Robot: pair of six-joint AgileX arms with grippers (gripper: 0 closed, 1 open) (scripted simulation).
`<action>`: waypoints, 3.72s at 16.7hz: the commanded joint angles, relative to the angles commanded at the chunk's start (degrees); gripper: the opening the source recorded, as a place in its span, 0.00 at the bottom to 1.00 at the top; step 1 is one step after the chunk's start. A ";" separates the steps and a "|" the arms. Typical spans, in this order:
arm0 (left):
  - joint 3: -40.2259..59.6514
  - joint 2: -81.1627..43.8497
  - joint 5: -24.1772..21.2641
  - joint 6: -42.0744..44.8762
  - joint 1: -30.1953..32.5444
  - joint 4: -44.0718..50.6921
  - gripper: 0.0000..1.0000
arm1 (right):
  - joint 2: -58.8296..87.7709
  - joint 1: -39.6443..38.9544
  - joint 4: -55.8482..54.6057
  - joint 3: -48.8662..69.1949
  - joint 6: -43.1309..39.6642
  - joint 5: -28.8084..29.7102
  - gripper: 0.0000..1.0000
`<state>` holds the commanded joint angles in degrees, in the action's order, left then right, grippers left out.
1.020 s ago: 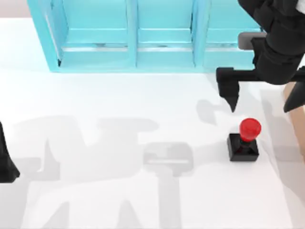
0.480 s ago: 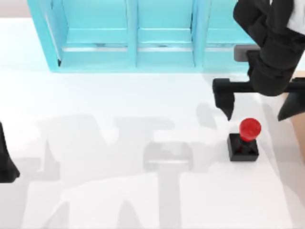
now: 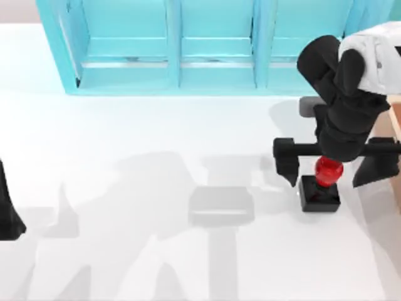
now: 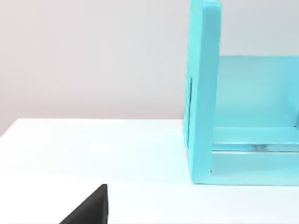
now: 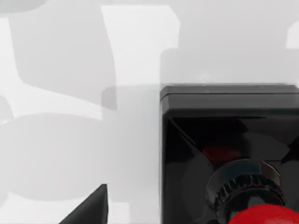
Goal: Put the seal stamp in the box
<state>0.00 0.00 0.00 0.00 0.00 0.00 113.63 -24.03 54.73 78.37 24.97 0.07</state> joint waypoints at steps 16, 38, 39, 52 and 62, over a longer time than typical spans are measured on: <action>0.00 0.00 0.00 0.00 0.00 0.00 1.00 | 0.00 0.00 0.00 0.00 0.00 0.00 0.02; 0.00 0.00 0.00 0.00 0.00 0.00 1.00 | -4.16 0.31 21.56 17.45 -0.19 -0.02 0.00; 0.00 0.00 0.00 0.00 0.00 0.00 1.00 | -4.16 0.31 21.56 17.45 -0.19 -0.02 0.00; 0.00 0.00 0.00 0.00 0.00 0.00 1.00 | -7.55 27.38 27.04 18.15 -27.49 0.07 0.00; 0.00 0.00 0.00 0.00 0.00 0.00 1.00 | -10.84 41.76 28.98 18.06 -42.01 -0.01 0.00</action>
<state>0.00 0.00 0.00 0.00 0.00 0.00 102.79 17.73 83.71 96.43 -17.03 0.06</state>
